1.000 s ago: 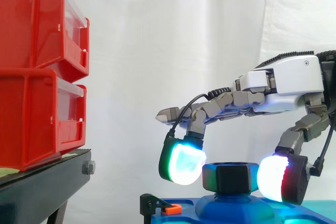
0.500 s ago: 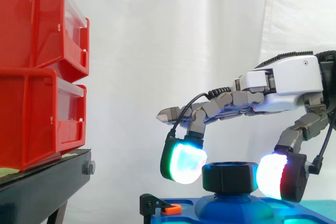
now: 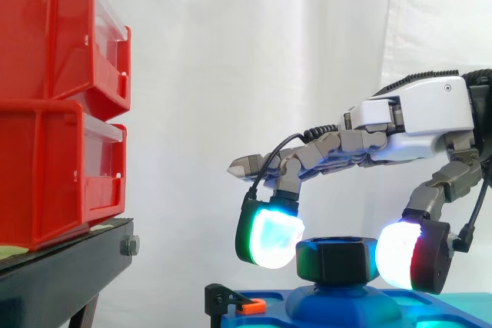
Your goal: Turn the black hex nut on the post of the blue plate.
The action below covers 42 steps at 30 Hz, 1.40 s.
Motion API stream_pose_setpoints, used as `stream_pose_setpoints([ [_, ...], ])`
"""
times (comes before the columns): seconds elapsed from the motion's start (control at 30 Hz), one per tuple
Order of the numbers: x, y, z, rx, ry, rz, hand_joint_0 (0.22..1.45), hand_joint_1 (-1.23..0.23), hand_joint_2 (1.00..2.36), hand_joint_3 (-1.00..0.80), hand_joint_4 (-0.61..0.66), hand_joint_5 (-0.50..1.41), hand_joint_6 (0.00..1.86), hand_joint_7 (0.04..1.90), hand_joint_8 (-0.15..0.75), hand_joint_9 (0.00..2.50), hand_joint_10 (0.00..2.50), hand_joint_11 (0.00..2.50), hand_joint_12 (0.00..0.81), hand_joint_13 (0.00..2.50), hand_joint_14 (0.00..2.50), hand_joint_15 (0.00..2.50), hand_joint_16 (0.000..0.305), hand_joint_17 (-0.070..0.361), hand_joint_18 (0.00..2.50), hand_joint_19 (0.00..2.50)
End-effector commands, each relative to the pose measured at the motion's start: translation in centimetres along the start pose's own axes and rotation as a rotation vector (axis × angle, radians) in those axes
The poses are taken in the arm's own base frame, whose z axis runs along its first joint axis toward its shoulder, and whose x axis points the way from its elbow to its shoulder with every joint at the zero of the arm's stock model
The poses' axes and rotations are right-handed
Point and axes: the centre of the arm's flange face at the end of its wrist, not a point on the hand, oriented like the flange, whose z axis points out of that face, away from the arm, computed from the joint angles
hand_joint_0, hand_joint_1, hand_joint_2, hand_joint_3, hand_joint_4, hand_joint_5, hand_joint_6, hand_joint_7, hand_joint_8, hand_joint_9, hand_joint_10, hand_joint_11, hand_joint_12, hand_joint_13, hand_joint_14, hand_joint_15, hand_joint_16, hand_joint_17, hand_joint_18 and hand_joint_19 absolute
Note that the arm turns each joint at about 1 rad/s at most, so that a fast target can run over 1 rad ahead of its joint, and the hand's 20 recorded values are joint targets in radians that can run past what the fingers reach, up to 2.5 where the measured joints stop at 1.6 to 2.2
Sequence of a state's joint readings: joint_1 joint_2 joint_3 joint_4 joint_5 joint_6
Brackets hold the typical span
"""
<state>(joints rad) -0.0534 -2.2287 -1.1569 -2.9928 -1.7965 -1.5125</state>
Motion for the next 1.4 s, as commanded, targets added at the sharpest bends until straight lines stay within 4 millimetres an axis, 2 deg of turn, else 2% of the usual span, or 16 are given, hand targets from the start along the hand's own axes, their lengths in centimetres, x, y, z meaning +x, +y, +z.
stream_pose_setpoints([
  [0.0, 0.0, 0.0, -0.1, 0.001, 0.007, 0.002, 0.45, -0.61, 1.0, -0.5, 0.05, -0.3, 0.5, 0.85, 0.102, 0.0, 0.0, 0.0, 0.281, 0.07, 0.0, 0.03, 0.039, 0.087, 0.13, 0.18],
  [0.3, -0.9, 0.3, -1.2, 0.001, 0.051, -0.008, 0.45, -0.6, 1.0, -0.5, 0.06, -0.3, 0.5, 0.85, 0.099, 0.0, 0.0, 0.0, 0.28, 0.07, 0.0, 0.04, 0.038, 0.087, 0.14, 0.18],
  [1.0, -0.8, -0.3, -1.6, 0.011, 0.065, -0.01, 0.44, -0.6, 1.0, -0.5, 0.07, -0.29, 0.5, 0.86, 0.1, 0.0, 0.0, 0.0, 0.281, 0.08, 0.0, 0.04, 0.039, 0.087, 0.14, 0.18],
  [1.27, -2.4, -0.2, -2.7, 0.015, 0.077, -0.032, 0.45, -0.6, 1.0, -0.5, 0.07, -0.29, 0.5, 0.86, 0.099, 0.0, 0.0, 0.0, 0.279, 0.08, 0.0, 0.04, 0.039, 0.087, 0.15, 0.18],
  [1.37, -2.4, -0.3, -3.0, 0.016, 0.09, -0.041, 0.45, -0.6, 1.0, -0.5, 0.07, -0.29, 0.5, 0.86, 0.099, 0.0, 0.0, 0.0, 0.279, 0.08, 0.0, 0.05, 0.039, 0.087, 0.15, 0.18],
])
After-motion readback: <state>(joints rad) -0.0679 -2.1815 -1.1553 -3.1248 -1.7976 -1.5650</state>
